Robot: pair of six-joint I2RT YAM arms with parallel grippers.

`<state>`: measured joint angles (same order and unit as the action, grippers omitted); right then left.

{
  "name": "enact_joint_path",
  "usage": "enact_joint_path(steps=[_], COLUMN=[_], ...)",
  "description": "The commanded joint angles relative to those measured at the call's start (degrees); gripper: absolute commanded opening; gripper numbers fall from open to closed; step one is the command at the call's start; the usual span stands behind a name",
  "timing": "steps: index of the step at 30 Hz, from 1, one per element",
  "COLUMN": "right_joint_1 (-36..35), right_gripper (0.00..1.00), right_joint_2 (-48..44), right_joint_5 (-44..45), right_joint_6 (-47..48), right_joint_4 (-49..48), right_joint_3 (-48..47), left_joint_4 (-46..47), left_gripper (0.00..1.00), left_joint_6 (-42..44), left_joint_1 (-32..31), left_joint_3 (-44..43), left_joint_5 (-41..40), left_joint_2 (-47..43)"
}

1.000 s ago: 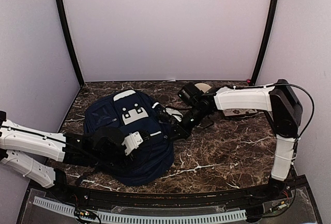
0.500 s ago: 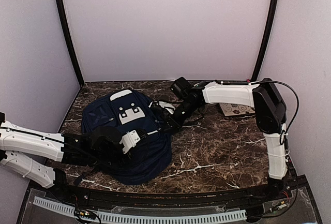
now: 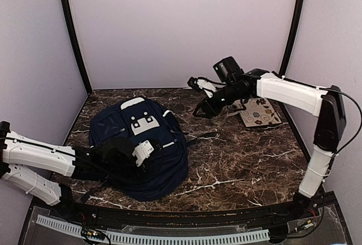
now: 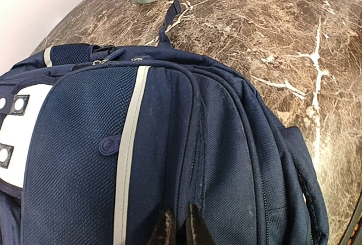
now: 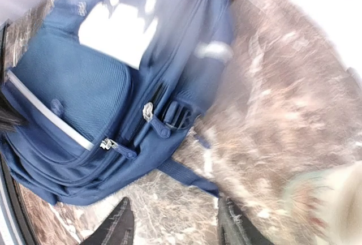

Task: Pack the student bag
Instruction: Reset both arms

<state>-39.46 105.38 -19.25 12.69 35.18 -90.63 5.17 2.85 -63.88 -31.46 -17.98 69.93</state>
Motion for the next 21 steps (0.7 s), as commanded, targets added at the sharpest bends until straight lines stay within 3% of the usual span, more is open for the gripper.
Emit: enact_joint_path(steps=[1,7,11,14,17,19,21], right_joint_1=[0.0,4.0,8.2,13.6,19.5,22.8,25.5], right_gripper=[0.56,0.64,0.74,0.83,0.99,1.00,1.00], right_joint_2=[-9.8,-20.9,-25.8,-29.4,-31.4,-32.6,-33.6], right_joint_5=[7.2,7.6,9.4,7.3,3.6,3.5,8.1], right_joint_6=[1.9,-1.6,-3.3,-4.8,-7.1,-7.9,-9.9], right_joint_4=[-4.0,-12.1,-15.1,-18.5,-21.3,-22.8,-25.3], right_joint_3=[3.0,11.5,16.1,20.7,23.6,24.2,27.6], left_joint_4=[5.1,5.1,2.4,-0.3,-1.4,-1.8,-2.2], left_gripper=[0.00,0.04,0.33,0.45,0.73,0.94,0.99], left_joint_6=[0.1,2.1,1.1,-0.6,-0.4,0.3,1.0], left_joint_1=[3.6,7.4,7.8,7.8,7.9,8.2,9.0], left_joint_3=[-1.8,-7.5,-11.3,-13.0,-12.7,-12.5,-12.8], left_joint_5=[-1.1,0.5,0.3,1.0,-1.4,-4.5,-8.6], left_joint_2=[2.8,8.7,10.0,6.8,1.0,-2.6,-5.3])
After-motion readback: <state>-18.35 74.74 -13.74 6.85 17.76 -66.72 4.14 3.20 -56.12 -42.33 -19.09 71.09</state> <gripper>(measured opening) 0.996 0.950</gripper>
